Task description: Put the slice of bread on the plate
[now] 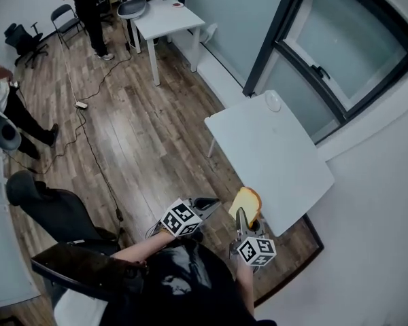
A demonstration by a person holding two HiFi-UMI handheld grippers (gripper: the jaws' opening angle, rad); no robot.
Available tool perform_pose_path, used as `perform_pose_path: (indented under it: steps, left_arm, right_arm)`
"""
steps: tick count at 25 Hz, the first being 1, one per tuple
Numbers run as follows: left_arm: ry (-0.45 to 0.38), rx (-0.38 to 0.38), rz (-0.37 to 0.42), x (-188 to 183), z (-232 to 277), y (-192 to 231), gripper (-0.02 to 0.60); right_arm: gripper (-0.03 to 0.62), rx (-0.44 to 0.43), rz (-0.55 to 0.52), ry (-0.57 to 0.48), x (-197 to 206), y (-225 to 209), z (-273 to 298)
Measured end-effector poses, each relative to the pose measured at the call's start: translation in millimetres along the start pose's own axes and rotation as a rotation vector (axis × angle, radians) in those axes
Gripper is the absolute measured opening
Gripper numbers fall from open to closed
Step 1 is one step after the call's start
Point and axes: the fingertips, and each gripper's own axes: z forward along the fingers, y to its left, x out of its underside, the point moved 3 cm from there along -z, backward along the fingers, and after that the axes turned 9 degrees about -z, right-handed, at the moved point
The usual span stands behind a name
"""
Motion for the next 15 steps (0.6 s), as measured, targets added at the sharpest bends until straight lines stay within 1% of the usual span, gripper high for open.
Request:
perform_pose_path:
  steps: [2, 4, 8, 10, 15]
  left_arm:
    - [0.016, 0.003, -0.017, -6, 7, 17, 0.005]
    - [0.019, 0.006, -0.019, -19, 13, 40, 0.006]
    - [0.004, 0.031, 0.009, -61, 19, 83, 0.006]
    - [0.008, 0.042, 0.023, -76, 23, 104, 0.005]
    - [0.06, 0.085, 0.031, -91, 31, 146, 0.005]
  right_arm:
    - [0.098, -0.007, 0.018, 0.008, -5, -5, 19]
    - [0.098, -0.006, 0.022, 0.016, -10, -9, 44]
    - [0.098, 0.022, 0.045, -0.017, -36, -13, 89]
    - [0.098, 0.043, 0.045, -0.026, -48, -18, 111]
    - [0.098, 0.099, 0.068, -0.027, -62, -23, 153]
